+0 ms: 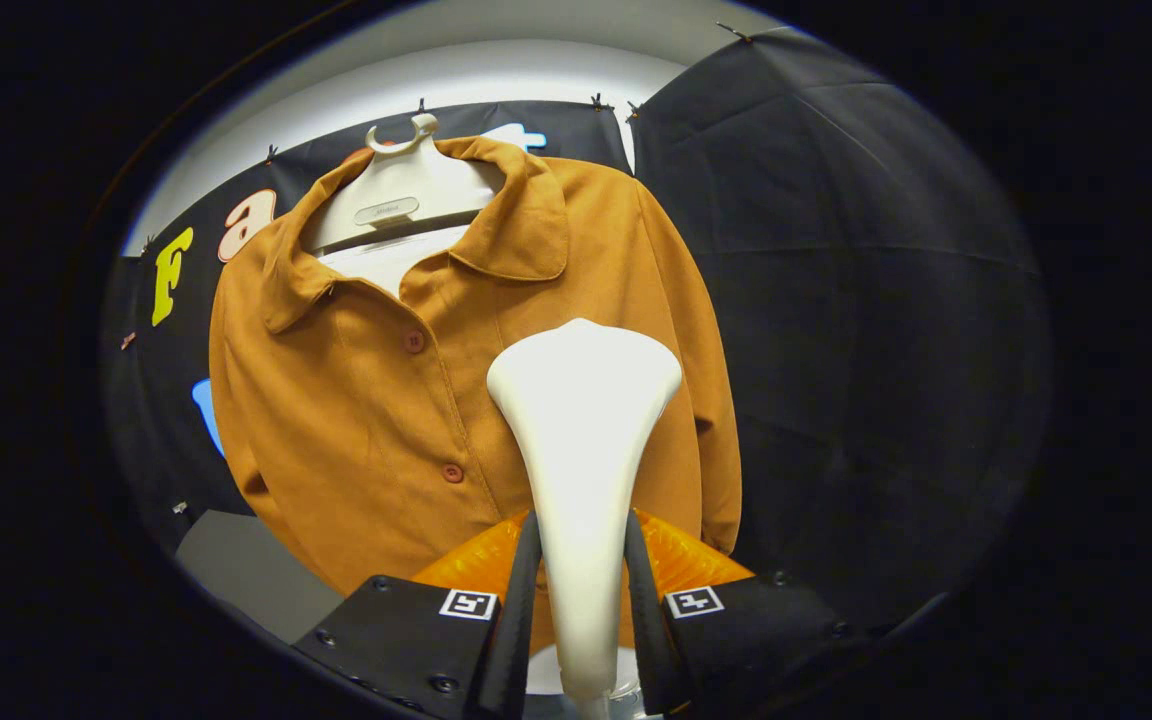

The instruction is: Iron the clothes twice with a garment steamer, once on the left side and once on the right side.

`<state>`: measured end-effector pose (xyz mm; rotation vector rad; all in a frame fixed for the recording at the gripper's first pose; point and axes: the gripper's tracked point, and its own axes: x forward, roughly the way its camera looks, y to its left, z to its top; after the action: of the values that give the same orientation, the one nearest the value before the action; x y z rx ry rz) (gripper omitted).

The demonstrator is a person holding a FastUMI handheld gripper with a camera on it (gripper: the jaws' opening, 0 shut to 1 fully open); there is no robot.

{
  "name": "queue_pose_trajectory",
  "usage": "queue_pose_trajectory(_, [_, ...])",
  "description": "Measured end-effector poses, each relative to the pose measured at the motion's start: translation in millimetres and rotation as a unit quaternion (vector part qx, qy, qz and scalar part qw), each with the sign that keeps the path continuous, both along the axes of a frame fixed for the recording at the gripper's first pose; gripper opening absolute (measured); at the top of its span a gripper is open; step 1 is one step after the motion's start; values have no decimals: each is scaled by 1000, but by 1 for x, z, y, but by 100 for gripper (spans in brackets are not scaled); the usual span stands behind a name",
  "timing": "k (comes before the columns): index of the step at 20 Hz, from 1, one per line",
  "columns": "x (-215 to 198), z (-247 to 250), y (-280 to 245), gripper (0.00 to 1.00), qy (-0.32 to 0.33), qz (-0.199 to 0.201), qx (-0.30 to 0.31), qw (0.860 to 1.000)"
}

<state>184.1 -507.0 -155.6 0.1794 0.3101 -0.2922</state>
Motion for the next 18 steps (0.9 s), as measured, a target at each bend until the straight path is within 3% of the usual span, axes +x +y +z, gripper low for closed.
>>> queue_pose_trajectory(18, [-12,-119,-12,47,101,-2,32,994])
